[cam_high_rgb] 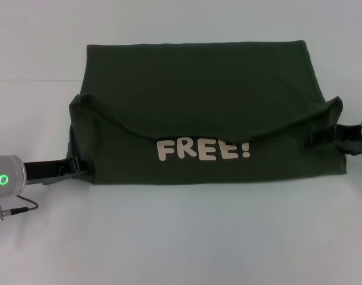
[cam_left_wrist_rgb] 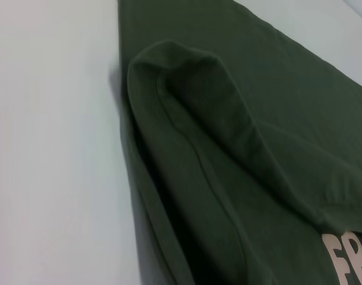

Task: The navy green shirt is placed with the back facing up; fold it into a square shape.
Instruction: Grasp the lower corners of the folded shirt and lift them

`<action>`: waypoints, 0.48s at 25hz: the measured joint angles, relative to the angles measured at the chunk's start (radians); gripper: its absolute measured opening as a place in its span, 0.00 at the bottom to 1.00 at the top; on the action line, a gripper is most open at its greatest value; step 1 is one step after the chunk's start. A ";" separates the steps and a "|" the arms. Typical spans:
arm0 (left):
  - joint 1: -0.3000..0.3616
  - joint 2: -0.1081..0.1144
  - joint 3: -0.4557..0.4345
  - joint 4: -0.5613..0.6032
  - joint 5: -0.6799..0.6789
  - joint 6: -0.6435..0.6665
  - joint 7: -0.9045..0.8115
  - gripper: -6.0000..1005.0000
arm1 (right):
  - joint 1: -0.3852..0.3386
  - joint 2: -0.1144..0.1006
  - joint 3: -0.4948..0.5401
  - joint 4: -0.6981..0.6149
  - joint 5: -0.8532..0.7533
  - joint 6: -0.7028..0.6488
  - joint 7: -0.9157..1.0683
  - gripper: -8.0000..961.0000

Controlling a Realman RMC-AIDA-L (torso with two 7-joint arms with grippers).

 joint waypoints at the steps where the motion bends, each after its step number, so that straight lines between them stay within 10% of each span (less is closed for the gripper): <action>1: 0.000 0.000 0.000 0.000 0.000 0.000 0.000 0.04 | -0.001 0.000 -0.001 0.000 0.000 0.001 0.000 0.89; 12: 0.000 0.000 -0.001 0.001 0.000 0.002 0.000 0.04 | -0.008 0.016 -0.009 0.000 0.000 0.004 0.000 0.87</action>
